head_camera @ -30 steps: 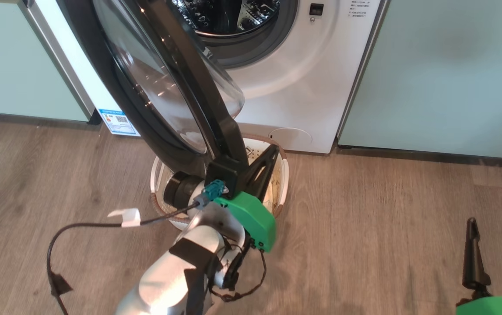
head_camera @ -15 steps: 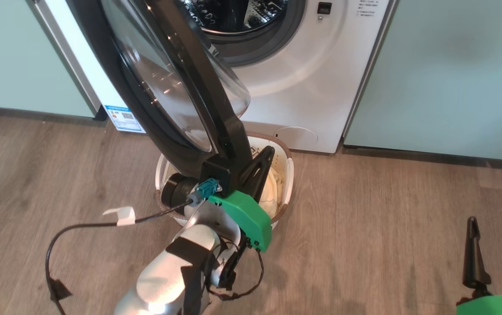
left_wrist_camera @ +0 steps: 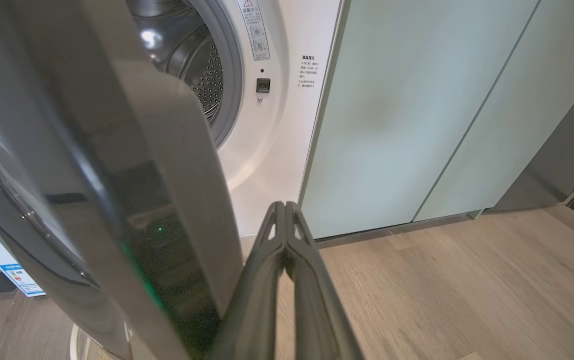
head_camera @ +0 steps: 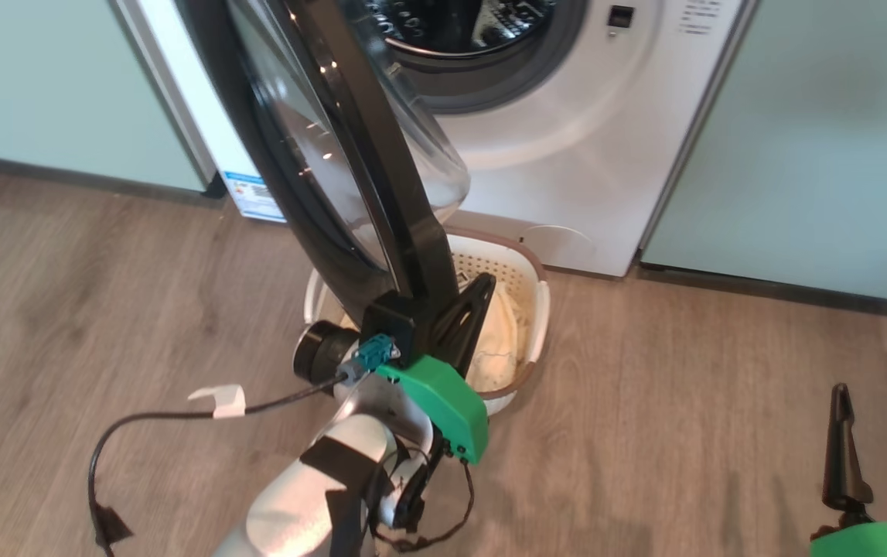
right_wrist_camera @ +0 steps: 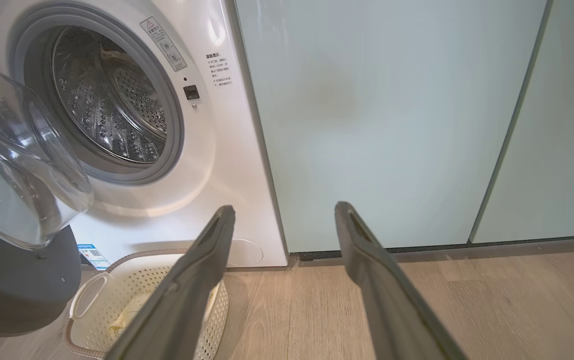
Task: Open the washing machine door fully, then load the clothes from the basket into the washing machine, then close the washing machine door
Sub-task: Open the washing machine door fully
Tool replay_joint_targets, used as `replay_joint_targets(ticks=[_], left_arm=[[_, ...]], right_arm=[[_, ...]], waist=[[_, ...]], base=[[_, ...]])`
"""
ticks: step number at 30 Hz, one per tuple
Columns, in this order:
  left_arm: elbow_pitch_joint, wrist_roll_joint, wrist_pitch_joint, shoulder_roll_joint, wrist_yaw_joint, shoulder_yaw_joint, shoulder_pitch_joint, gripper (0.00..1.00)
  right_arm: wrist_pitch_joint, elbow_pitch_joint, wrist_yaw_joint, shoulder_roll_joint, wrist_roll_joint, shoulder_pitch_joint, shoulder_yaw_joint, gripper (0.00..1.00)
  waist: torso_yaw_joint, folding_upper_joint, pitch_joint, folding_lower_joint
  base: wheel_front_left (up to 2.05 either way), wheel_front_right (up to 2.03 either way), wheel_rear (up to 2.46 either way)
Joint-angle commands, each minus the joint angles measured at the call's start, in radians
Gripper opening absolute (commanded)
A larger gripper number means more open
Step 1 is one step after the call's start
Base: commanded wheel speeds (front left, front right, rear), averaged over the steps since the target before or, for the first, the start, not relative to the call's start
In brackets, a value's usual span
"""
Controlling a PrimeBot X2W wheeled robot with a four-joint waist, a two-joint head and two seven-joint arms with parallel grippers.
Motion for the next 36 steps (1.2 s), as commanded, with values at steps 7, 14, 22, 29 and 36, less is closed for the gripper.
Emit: replay_joint_targets(ticks=[7,14,22,29,36], left_arm=[[-0.049,0.007,-0.014,0.045,0.038,0.044,0.009,0.00],[-0.093,0.007,-0.019,0.054,0.062,0.043,0.043,0.00],[-0.137,0.011,-0.020,0.070,0.090,0.046,0.082,0.00],[-0.155,0.007,-0.019,0.094,0.111,0.065,0.106,0.00],[-0.176,0.001,-0.022,0.132,0.145,0.107,0.137,0.00]], right_arm=[[-0.009,-0.031,-0.003,-0.013,0.001,-0.032,0.015,1.00],[-0.009,-0.030,-0.003,-0.013,-0.004,-0.027,0.009,1.00],[-0.009,-0.032,-0.003,-0.013,-0.013,-0.019,0.000,1.00],[-0.009,-0.034,-0.003,-0.013,-0.015,-0.020,0.000,1.00],[-0.009,-0.030,-0.003,-0.013,-0.018,-0.021,0.002,1.00]], waist=[[0.065,-0.0001,-0.002,0.0000],[0.130,-0.0001,-0.005,0.0000],[0.217,-0.0001,-0.012,0.0000],[0.277,-0.0001,-0.011,0.0000],[0.318,-0.0001,-0.011,0.0000]], base=[[0.00,0.00,0.00],[0.00,0.00,0.00],[0.00,0.00,0.00],[0.00,0.00,0.00],[0.00,0.00,0.00]])
